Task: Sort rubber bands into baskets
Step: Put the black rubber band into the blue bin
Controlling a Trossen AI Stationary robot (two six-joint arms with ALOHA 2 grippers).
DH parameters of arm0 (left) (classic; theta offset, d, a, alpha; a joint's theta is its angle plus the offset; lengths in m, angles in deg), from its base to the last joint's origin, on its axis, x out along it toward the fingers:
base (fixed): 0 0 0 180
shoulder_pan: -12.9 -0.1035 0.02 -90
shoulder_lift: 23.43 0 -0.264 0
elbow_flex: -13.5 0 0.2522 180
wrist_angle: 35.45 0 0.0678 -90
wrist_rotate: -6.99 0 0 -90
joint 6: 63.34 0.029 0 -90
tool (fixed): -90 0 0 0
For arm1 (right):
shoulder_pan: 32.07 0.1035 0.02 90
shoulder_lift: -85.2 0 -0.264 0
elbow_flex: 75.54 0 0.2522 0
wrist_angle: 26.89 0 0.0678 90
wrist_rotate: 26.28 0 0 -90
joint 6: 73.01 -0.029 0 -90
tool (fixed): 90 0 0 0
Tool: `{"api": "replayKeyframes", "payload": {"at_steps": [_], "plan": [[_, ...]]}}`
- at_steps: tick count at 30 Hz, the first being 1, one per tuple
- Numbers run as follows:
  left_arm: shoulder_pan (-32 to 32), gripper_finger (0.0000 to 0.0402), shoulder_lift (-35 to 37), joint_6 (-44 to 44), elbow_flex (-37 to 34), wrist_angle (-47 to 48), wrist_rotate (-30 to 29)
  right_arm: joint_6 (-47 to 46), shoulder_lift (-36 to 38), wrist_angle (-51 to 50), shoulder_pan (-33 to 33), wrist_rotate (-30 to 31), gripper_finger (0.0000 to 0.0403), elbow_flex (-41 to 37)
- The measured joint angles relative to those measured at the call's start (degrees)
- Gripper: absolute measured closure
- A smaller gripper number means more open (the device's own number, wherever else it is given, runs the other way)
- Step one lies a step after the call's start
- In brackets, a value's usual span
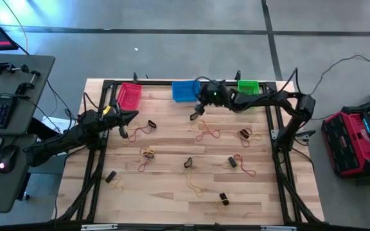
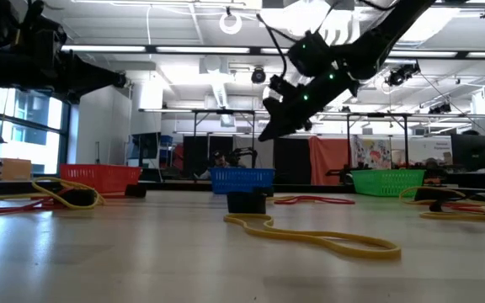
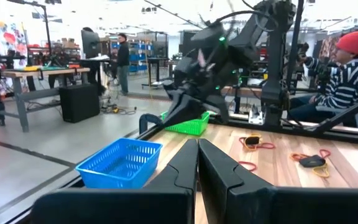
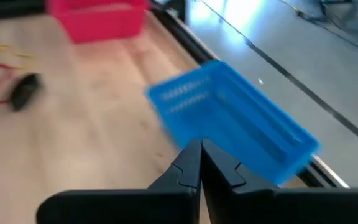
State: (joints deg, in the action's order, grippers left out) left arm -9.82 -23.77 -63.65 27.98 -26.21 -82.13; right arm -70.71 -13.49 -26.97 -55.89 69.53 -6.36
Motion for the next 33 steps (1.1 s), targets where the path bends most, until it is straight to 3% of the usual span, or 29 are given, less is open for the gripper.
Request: {"api": "replayKeyframes", "payload": {"at_steps": [6, 9, 24, 33], "plan": [[0.0, 0.0399, 0.0, 0.7, 0.0, 0.4, 0.3, 3.7, 0.6, 5.1, 8.0, 6.3, 0.0403, 0.0], [0.0, 0.0399, 0.0, 1.5, 0.0, 0.4, 0.4, 4.1, 0.8, 8.0, 11.7, 6.6, 0.0403, 0.0], [0.0, 0.0399, 0.0, 0.8, 0.0, 0.4, 0.5, 0.6, 0.8, 8.2, 25.7, 2.7, 0.0403, 0.0], [0.0, 0.0401, 0.0, -0.7, 0.0, 0.4, 8.6, -1.0, 0.5, 1.6, 31.3, 0.5, 0.0403, 0.0]]}}
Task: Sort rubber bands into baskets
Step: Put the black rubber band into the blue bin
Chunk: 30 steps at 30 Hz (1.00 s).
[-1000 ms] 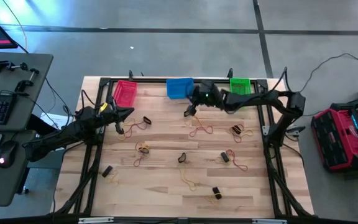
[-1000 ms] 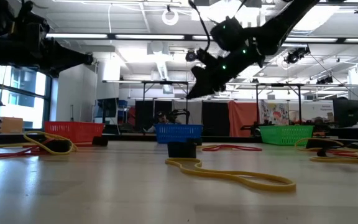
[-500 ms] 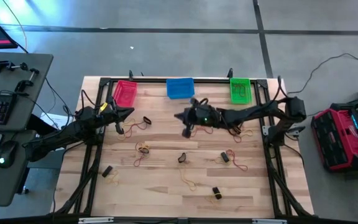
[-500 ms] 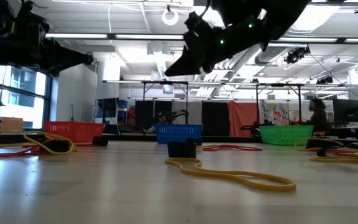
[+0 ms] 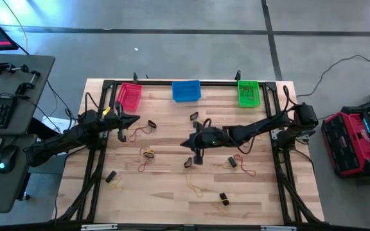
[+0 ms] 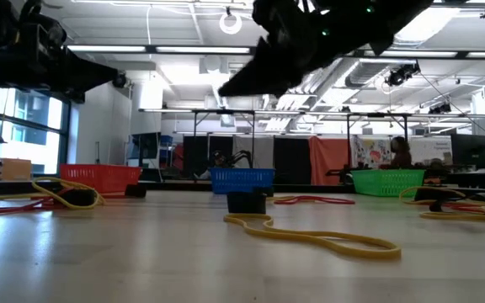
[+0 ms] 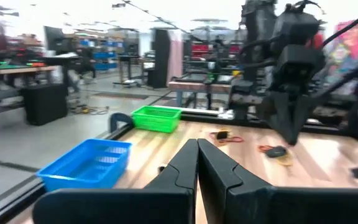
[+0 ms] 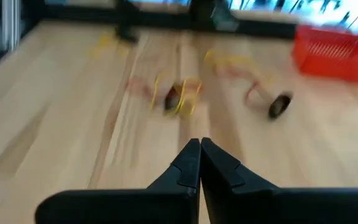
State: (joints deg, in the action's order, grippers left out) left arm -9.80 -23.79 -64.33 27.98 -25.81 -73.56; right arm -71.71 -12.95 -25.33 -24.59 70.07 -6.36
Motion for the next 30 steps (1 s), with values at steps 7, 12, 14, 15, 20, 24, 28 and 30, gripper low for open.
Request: {"api": "replayKeyframes", "payload": {"at_steps": [7, 12, 14, 15, 20, 24, 28, 30], "plan": [[0.0, 0.0401, 0.0, 0.2, 0.0, 0.1, 2.3, -4.3, 0.0, -9.8, 3.0, -2.2, 0.0401, 0.0], [0.0, 0.0401, 0.0, 0.6, 0.0, 0.3, 2.0, -4.0, 0.0, -9.7, 5.0, -0.7, 0.0363, 0.0], [0.0, 0.0401, 0.0, 0.6, 0.0, 0.4, 2.0, -4.2, 0.0, -9.7, 5.4, -0.1, 0.0336, 0.0], [0.0, 0.0401, 0.0, 0.6, 0.0, 0.5, 2.0, -4.7, 0.0, -9.9, 5.5, 0.1, 0.0322, 0.0], [0.0, 0.0401, -0.3, 1.1, 0.0, 1.7, 1.8, -7.4, -0.4, -18.1, 5.4, 2.0, 0.0263, 5.7], [0.0, 0.0401, -1.0, 1.2, 0.0, 1.7, 1.7, -6.3, -2.7, -29.1, 5.3, 2.6, 0.0246, 14.3], [0.0, 0.0401, -1.8, 1.2, 0.0, 1.8, 1.7, -3.9, -7.4, -40.5, 5.5, 2.5, 0.0245, 23.3], [0.0, 0.0401, -2.0, 1.3, 0.0, 1.7, 1.7, -2.5, -9.9, -45.0, 5.8, 2.4, 0.0245, 27.3]]}}
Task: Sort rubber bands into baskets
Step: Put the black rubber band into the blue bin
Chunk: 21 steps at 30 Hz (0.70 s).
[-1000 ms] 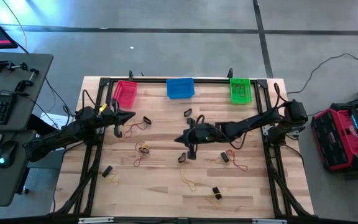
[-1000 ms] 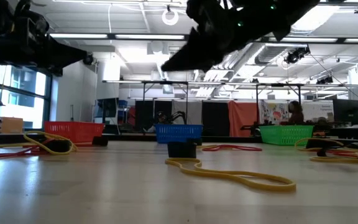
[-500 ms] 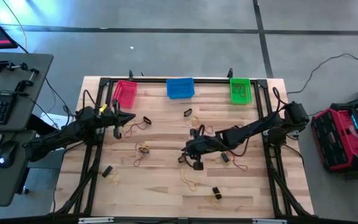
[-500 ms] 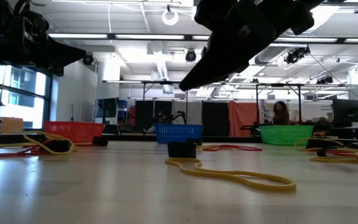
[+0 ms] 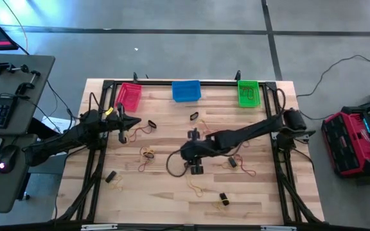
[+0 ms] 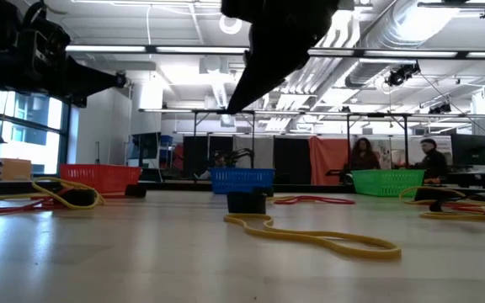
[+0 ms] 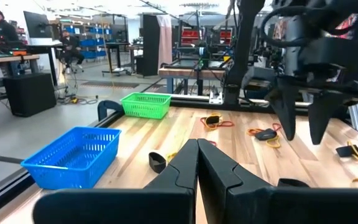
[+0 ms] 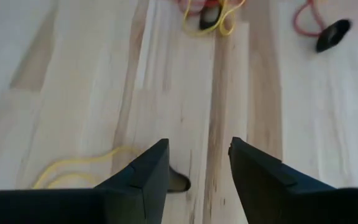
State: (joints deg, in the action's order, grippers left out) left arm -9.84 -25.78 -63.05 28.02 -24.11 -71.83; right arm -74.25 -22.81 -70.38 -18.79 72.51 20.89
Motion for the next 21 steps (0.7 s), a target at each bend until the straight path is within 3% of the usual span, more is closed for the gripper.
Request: {"api": "replayKeyframes", "payload": {"at_steps": [10, 21], "plan": [[0.0, 0.0401, -0.1, 0.6, 0.0, 0.0, 0.0, 4.7, -10.5, -16.2, 1.4, -0.4, 0.0245, 13.6], [0.0, 0.0401, -0.1, 0.6, 0.0, -0.1, 0.0, 7.8, -13.2, -18.9, 0.6, -2.0, 0.0242, 15.6]]}}
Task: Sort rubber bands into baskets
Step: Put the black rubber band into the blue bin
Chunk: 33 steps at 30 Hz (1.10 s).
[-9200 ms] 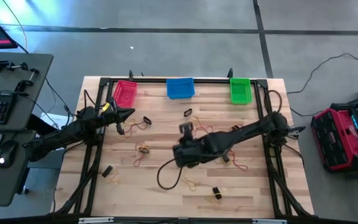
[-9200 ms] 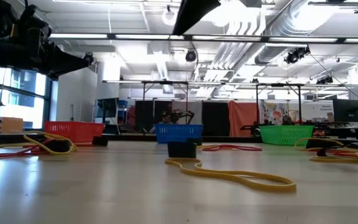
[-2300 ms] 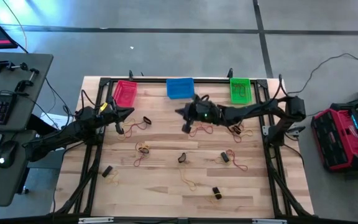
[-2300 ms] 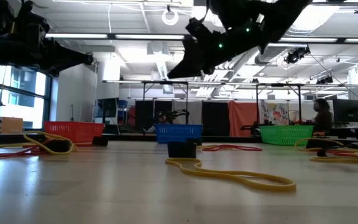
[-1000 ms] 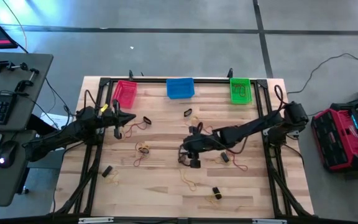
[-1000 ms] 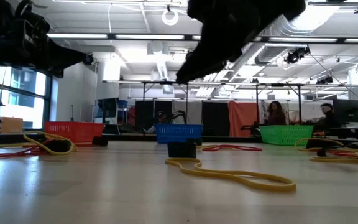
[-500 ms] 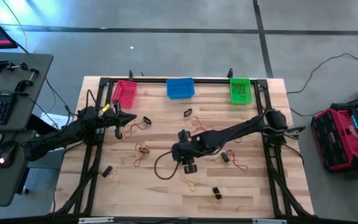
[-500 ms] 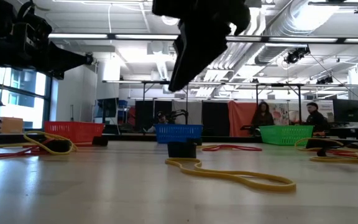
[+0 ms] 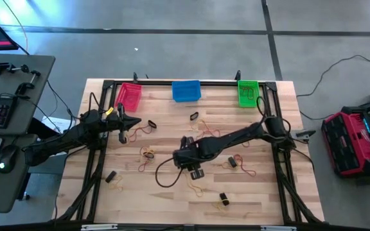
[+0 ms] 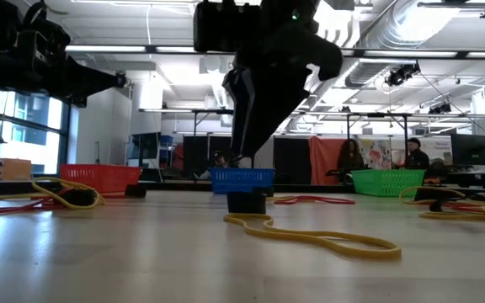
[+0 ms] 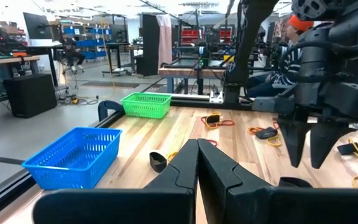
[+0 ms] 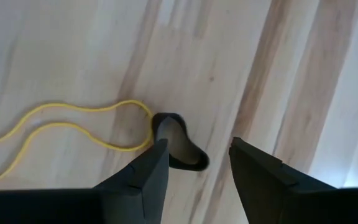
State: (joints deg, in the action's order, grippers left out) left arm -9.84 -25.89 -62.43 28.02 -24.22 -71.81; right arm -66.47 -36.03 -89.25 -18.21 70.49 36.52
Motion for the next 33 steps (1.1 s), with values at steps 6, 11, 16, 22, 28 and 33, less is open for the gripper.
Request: {"api": "replayKeyframes", "payload": {"at_steps": [6, 11, 16, 22, 28, 33], "plan": [[0.0, 0.0401, 0.0, -0.2, 0.0, -0.1, 0.0, 0.0, 0.0, 0.3, 0.1, -0.2, 0.0211, -0.9], [0.0, 0.0402, 0.0, -0.2, 0.0, -0.2, 0.0, 0.0, 0.0, 2.5, 0.0, -2.3, 0.0187, -3.5], [0.0, 0.0402, 0.0, -0.2, 0.0, -0.3, 0.0, 2.5, 0.0, 4.2, 0.1, -2.6, 0.0183, -4.8], [0.0, 0.0402, 0.0, -0.2, 0.0, -0.3, 0.0, 5.0, 0.0, 5.5, 0.1, -2.7, 0.0182, -5.5], [0.0, 0.0402, 0.0, -0.2, 0.0, -0.3, 0.0, 6.0, -0.3, 5.3, 0.1, -2.7, 0.0182, -5.5], [0.0, 0.0402, 0.0, -0.2, 0.0, -0.2, 0.1, 5.5, -2.4, 4.9, 0.1, -3.0, 0.0182, -5.5]]}}
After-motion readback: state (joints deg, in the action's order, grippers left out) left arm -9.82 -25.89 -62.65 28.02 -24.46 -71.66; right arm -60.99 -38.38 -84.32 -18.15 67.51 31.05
